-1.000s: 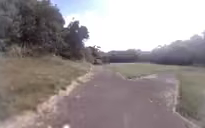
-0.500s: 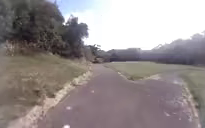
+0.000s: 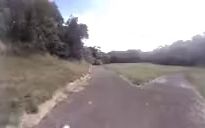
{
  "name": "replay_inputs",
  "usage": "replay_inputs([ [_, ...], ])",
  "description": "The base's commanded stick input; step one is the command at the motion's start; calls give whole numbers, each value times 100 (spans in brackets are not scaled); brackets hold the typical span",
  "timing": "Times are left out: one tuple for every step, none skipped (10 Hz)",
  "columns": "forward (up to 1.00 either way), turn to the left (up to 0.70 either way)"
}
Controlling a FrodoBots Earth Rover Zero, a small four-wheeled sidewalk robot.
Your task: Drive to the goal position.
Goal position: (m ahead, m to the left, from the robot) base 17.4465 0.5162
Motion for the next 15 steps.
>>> replay_inputs([
  [100,0],
  [100,0],
  [100,0],
  [100,0],
  [100,0],
  [100,0],
  [100,0],
  [100,0],
  [100,0],
  [100,2],
  [100,1],
  [100,2],
  [100,2],
  [100,2],
  [100,0],
])
